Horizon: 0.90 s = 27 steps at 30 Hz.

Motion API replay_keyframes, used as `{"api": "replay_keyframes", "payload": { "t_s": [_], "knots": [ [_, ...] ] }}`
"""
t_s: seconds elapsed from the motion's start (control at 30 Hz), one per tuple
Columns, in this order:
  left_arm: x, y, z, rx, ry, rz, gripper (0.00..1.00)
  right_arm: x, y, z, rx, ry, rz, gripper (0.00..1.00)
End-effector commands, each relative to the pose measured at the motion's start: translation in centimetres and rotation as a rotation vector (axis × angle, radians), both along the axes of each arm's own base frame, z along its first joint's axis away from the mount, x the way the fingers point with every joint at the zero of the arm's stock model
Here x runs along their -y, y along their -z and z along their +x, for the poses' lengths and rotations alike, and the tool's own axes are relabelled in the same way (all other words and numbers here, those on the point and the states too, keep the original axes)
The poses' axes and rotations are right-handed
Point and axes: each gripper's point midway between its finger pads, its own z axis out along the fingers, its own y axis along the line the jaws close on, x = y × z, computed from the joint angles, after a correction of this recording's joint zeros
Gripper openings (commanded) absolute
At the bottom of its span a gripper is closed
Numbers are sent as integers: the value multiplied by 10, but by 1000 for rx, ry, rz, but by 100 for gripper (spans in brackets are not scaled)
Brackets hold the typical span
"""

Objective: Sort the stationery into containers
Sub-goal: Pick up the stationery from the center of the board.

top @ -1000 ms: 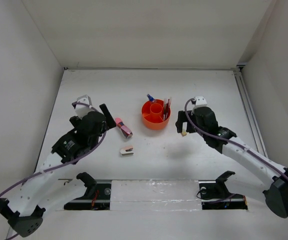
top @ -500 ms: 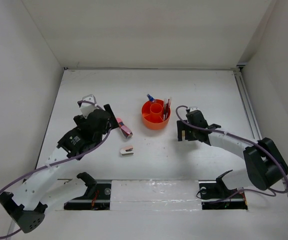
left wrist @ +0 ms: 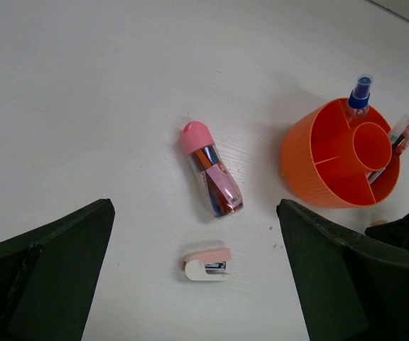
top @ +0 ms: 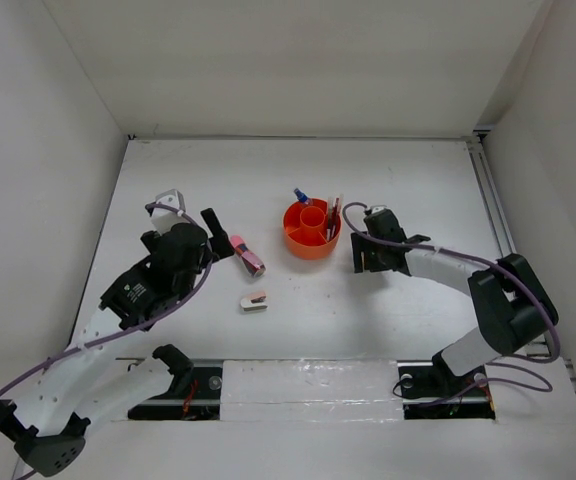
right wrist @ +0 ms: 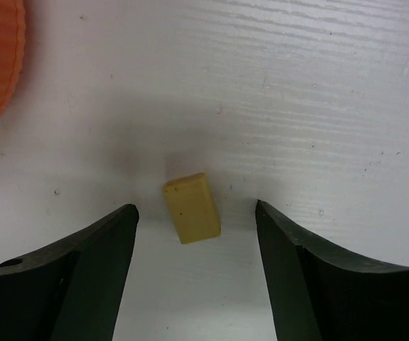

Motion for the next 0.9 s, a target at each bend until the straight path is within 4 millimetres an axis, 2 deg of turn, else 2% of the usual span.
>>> {"api": "replay_keyframes", "payload": {
  "t_s": [0.0,0.07,0.13,0.23,0.27,0.37,0.43,0.5,0.53,0.57,0.6,0.67,0.7,0.83,0.87],
  "knots": [
    [2,-10,2,43,16,-21,99,-9,-3,13,15,-25,25,72],
    [4,-10,2,48,31,-23,99,-10,-3,13,15,-25,25,63],
    [3,-12,0,55,31,-28,99,-10,-3,13,15,-25,25,62],
    [4,-12,0,52,39,-32,99,-10,-3,13,15,-25,25,49],
    [4,-12,0,52,39,-32,99,-11,-3,12,17,-21,23,41],
    [4,-12,0,52,39,-32,99,-11,-5,11,17,-21,23,27],
    [4,-12,0,52,39,-32,99,-9,-5,7,10,-21,20,12],
    [4,-12,0,52,39,-32,99,-9,-8,3,13,-16,20,2],
    [3,-14,-1,60,39,-38,99,-5,-10,1,15,-8,7,2],
    [3,-14,-1,60,39,-38,99,-7,-16,-1,26,-2,12,0],
    [3,-14,-1,60,39,-38,99,-4,-31,-1,68,6,22,0],
    [2,-14,-1,63,31,-34,99,-12,-52,-6,121,-8,42,0],
    [1,-16,-2,70,31,-40,99,-13,-73,-4,179,-8,76,0],
    [1,-16,-2,70,31,-40,99,-50,-123,-2,308,-202,176,0],
    [1,-16,-2,70,31,-40,99,-57,-131,-3,336,-250,189,0]
  ]
}}
